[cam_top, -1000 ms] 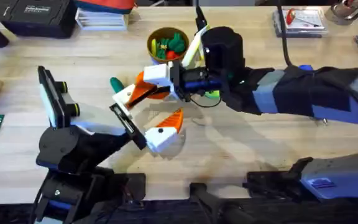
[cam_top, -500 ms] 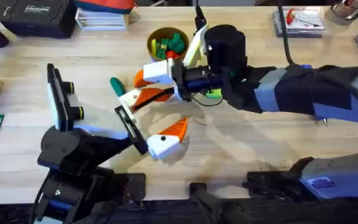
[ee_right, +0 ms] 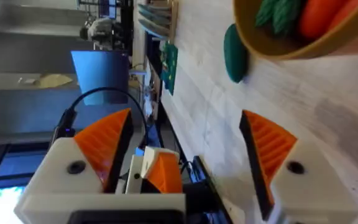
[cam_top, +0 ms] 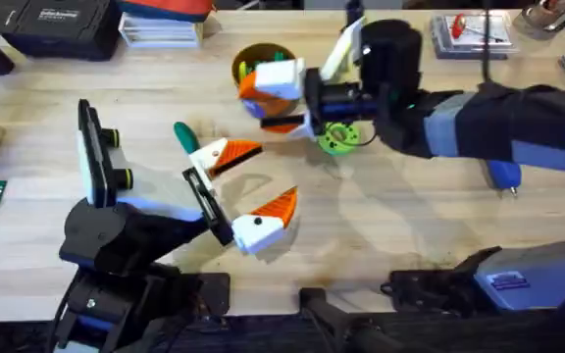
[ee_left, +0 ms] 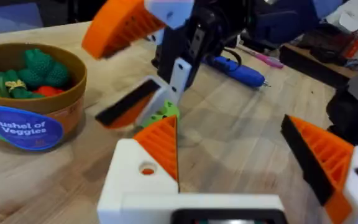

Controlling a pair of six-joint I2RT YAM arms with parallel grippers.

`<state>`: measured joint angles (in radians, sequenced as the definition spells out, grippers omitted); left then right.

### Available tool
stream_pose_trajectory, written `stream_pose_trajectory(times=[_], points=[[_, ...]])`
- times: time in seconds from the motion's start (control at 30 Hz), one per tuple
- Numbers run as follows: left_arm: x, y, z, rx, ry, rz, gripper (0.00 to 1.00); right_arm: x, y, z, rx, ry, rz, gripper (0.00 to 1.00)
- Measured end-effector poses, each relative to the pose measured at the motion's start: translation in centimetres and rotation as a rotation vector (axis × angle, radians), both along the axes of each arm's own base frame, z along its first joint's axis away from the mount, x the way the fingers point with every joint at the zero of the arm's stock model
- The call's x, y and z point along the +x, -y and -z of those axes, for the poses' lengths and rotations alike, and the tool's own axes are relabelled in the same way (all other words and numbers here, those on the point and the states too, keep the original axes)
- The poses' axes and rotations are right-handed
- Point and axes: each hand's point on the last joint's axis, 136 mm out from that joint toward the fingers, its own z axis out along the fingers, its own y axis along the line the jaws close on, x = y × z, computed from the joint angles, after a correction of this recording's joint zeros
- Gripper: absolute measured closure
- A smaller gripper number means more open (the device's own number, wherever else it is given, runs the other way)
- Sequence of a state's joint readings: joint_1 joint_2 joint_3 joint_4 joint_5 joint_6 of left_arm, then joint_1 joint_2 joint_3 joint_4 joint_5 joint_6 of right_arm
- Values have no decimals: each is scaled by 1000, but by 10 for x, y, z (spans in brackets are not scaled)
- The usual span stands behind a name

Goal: Pick up the gripper from the table and insert it into the empty holder that is missing its gripper. Then pick up a screw, insert it into the mounting hole, and use the screwdriver to tighten it. Finally, clean up the table by picking up the vegetable and placing it into the bucket.

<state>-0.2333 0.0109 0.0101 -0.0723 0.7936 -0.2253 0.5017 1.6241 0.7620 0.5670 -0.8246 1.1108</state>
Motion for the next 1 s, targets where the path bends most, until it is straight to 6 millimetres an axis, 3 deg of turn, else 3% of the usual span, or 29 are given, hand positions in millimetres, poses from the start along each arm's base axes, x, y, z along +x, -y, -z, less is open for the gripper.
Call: stream_pose_trajectory(times=[0.17, 0.37, 0.6, 0.63, 0.67, 0.87, 1.0], points=[[0, 0, 0, 0, 0, 0, 15, 21, 36, -4, -48, 49, 90, 7], [0, 0, 0, 0, 0, 0, 14, 16, 76, -2, -273, 64, 154, 7], [0, 0, 0, 0, 0, 0, 14, -1, 124, 8, -751, 210, 191, 7], [0, 0, 0, 0, 0, 0, 14, -4, 129, 12, -814, 233, 179, 7], [0, 0, 0, 0, 0, 0, 14, -16, 137, 30, -987, 301, 85, 7], [0, 0, 0, 0, 0, 0, 15, -20, 140, 49, -1130, 398, -52, 13], [0, 0, 0, 0, 0, 0, 15, -14, 141, 53, -1159, 429, -69, 268]])
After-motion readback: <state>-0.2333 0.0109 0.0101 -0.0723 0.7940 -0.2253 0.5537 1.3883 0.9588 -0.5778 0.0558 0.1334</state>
